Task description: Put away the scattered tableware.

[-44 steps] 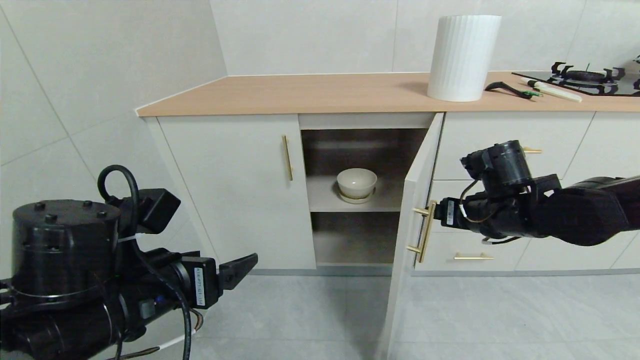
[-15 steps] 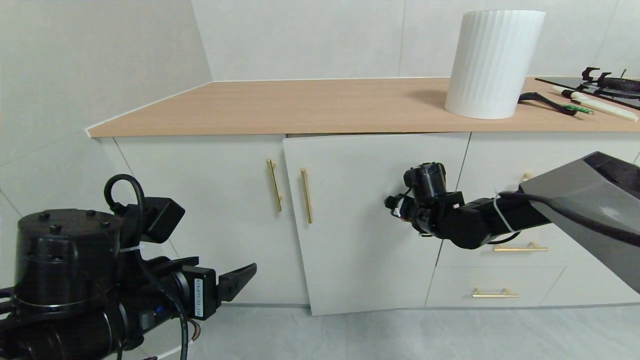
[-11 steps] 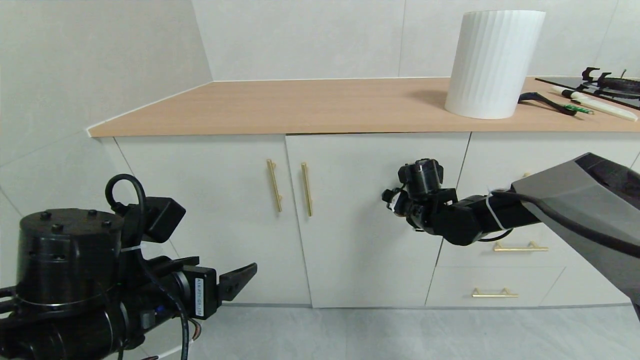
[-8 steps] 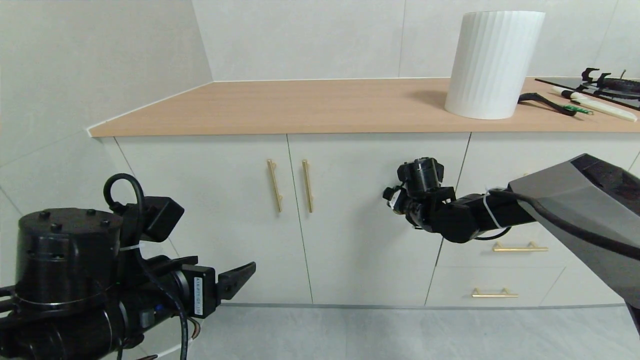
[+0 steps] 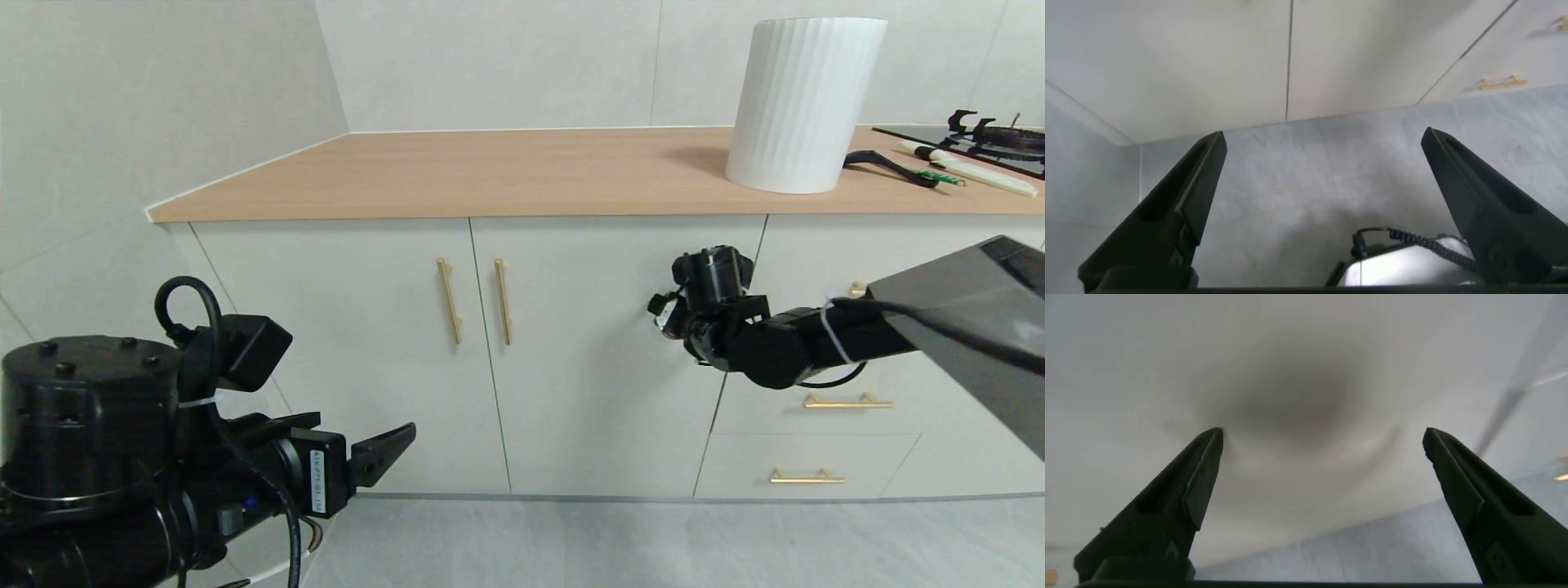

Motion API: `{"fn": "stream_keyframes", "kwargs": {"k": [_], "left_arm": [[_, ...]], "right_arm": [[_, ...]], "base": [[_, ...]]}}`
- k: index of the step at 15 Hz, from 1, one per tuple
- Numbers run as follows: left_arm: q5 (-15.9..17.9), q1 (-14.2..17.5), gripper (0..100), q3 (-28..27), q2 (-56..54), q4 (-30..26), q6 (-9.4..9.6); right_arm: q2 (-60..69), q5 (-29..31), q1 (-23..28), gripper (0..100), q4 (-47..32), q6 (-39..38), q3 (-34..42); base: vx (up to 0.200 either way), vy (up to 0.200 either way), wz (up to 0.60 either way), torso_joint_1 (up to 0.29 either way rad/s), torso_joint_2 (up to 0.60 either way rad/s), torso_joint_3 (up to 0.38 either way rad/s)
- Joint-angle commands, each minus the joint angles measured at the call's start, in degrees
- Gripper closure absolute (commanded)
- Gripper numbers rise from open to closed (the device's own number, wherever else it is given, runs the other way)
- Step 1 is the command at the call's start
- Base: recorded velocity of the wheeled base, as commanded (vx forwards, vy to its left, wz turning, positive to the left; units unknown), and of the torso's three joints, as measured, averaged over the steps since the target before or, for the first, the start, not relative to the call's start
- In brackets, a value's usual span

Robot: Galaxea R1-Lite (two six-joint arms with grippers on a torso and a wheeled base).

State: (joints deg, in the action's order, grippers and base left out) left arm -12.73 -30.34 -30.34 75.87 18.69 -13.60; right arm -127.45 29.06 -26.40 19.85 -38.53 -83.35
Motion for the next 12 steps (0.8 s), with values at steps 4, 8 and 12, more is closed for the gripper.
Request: {"fn": "stream_keyframes", "kwargs": {"k": [4,8,12], "left_arm": [[-3.0,0.6,0,6.5,-10.7,-0.2,3.06],[-3.2,4.0,0,14.6,-29.1,-1.1,3.23],[-1.0,12.0,0,15.6,-47.5,-15.7,2.97]], "right_arm": [[41.8,0.0,0.7,0,0.4,6.7,35.3],[66.7,-0.1,8.6,0,1.2,13.6,52.8],[95.6,-0.4,13.7,0,0.4,21.7,64.5]], "base": [[0.0,0.0,0.0,0.0,0.0,0.0],[0.0,0.0,0.0,0.0,0.0,0.0],[0.0,0.0,0.0,0.0,0.0,0.0]]}}
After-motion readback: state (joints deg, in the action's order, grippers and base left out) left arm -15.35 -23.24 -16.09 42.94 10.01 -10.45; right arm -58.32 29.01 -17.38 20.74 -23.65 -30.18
